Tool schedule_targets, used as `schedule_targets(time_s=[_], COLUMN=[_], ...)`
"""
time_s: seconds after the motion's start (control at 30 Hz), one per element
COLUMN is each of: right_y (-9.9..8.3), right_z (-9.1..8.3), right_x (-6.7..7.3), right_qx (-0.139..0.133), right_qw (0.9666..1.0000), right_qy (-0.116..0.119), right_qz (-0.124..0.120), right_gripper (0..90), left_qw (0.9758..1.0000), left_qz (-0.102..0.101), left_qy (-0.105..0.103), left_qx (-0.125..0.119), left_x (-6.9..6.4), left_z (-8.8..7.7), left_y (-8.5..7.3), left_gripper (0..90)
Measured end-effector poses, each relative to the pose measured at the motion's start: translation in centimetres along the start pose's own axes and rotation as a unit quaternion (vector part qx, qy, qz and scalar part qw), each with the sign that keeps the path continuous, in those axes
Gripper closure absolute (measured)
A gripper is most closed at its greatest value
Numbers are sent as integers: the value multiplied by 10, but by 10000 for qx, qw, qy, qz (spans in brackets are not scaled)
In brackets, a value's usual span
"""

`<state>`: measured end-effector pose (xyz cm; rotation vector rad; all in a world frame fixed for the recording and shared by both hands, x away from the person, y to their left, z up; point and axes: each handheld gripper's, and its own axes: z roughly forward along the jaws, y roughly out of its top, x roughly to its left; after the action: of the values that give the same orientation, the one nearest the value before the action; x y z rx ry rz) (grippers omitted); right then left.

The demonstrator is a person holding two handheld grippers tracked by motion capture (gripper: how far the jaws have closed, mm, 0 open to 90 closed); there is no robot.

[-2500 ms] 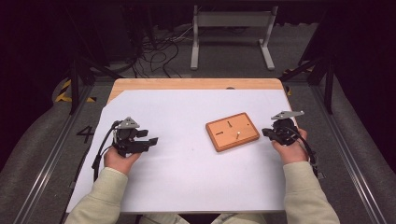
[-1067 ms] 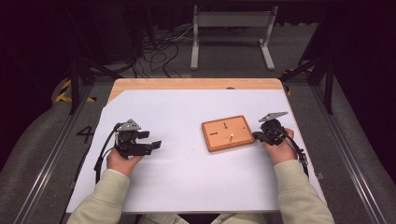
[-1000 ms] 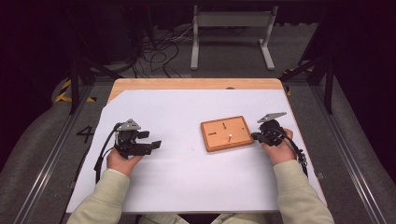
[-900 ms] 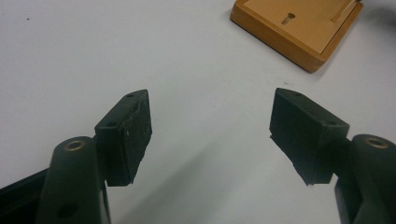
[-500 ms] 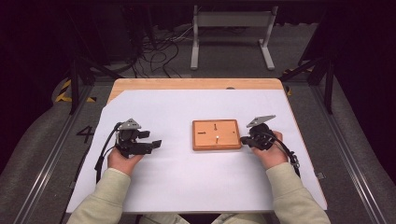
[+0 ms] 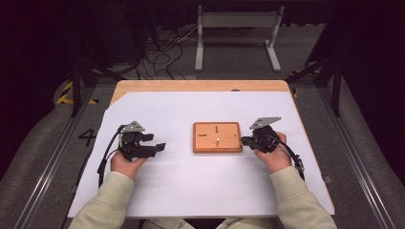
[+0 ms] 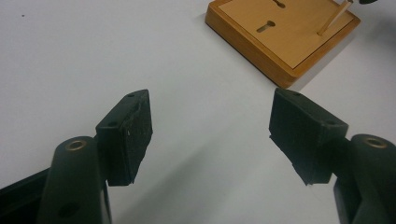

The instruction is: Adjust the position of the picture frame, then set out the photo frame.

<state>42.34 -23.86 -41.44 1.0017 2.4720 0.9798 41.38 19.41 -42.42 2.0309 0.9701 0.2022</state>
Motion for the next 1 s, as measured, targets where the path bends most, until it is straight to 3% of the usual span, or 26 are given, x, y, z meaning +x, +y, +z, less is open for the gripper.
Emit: schedule_targets(time_s=[0.53,0.73,1.0], right_y=[18,28,40], right_z=[-12,-2,17], right_x=[19,30,36], right_qx=[-286,-320,-261], right_qw=[9981,9961,9942], right_qy=[366,449,488], right_qz=[-415,-683,-920], right_gripper=[684,602,564], left_qw=[10000,10000,9999], left_qz=[51,57,54], left_qy=[42,49,83], left_qx=[7,25,67], left_x=[0,0,1], left_z=[-2,-2,-5], left_y=[0,-1,-5], left_gripper=[301,300,298])
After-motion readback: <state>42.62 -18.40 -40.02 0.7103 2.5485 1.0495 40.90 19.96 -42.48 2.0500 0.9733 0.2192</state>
